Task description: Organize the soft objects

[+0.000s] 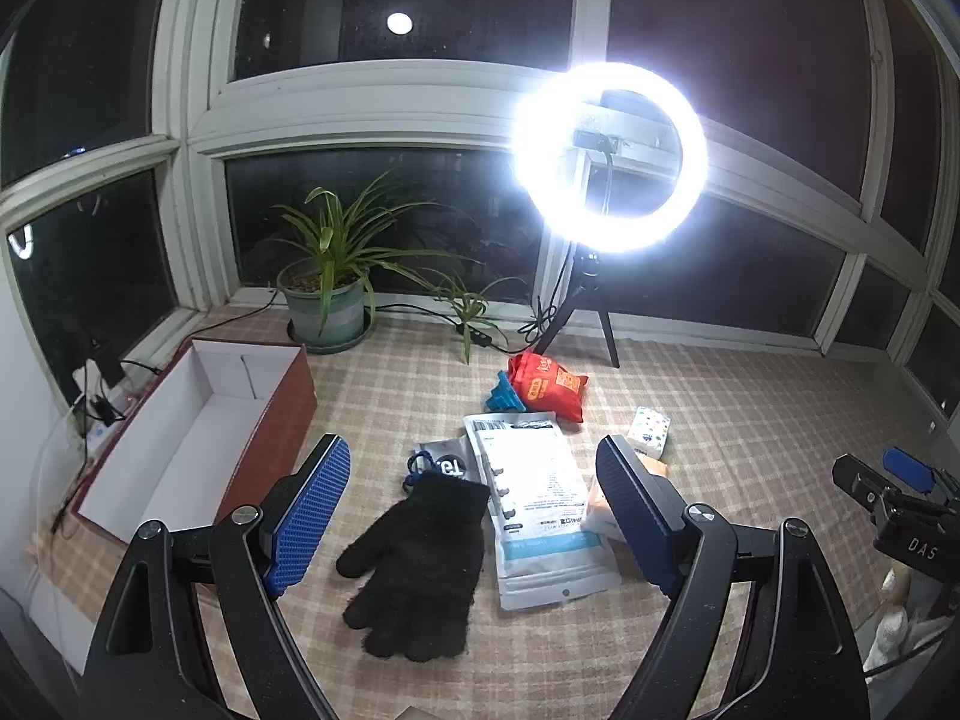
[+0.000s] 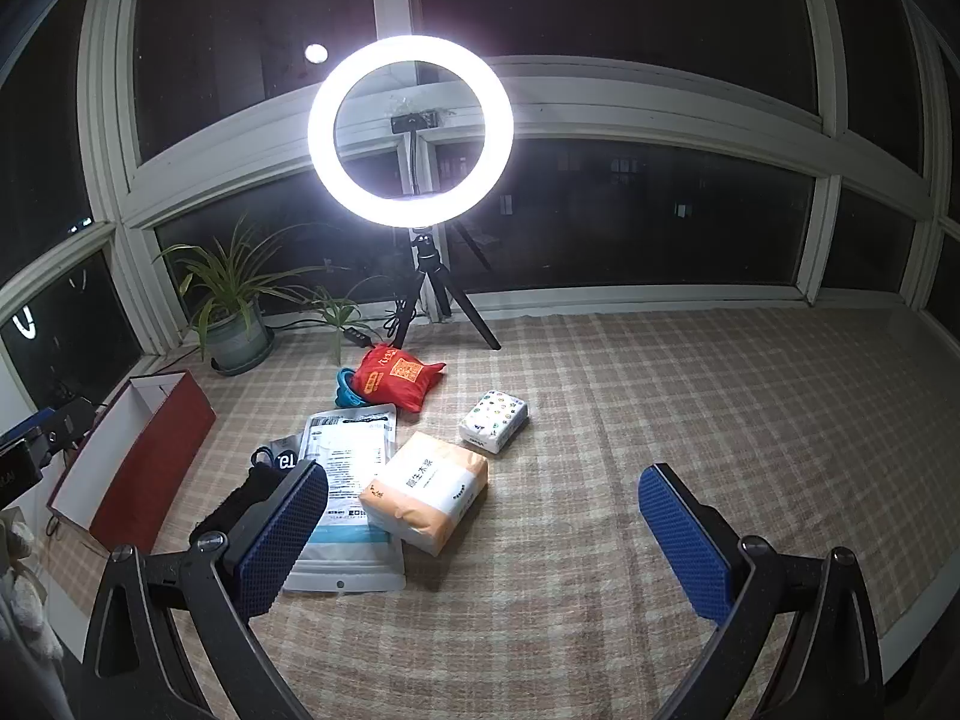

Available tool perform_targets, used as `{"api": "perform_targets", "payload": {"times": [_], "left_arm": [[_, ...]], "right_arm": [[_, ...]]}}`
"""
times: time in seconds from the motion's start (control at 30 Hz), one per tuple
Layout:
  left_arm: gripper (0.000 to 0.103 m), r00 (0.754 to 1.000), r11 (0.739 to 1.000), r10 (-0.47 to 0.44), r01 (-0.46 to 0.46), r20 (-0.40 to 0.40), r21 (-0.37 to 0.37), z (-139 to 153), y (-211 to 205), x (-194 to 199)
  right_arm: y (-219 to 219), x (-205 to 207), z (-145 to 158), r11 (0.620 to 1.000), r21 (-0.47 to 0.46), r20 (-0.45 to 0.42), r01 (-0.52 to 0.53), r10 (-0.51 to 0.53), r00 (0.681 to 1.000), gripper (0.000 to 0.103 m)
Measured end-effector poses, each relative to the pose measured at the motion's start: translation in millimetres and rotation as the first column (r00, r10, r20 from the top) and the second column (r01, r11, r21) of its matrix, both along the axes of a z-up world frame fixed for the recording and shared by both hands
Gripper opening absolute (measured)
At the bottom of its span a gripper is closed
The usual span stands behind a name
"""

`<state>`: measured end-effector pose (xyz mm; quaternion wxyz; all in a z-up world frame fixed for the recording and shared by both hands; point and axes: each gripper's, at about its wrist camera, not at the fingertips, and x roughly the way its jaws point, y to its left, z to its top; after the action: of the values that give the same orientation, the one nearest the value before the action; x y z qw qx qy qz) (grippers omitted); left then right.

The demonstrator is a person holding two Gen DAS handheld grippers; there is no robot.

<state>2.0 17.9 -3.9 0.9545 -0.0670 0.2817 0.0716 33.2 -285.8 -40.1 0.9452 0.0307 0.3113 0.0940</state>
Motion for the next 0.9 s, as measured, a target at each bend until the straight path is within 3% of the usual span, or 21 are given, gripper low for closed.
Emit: {"api": "perform_targets", "payload": {"times": [0.9], "left_arm": [[0.084,1.0,1.0,-0.006,0.006,-0.012,-0.004,-6.1,1.1,3.2]], "right_arm": [[7.7,0.4,-3.8,1.0,0.002,-0.017,-0.002,0.002,1.0,0.102]]}}
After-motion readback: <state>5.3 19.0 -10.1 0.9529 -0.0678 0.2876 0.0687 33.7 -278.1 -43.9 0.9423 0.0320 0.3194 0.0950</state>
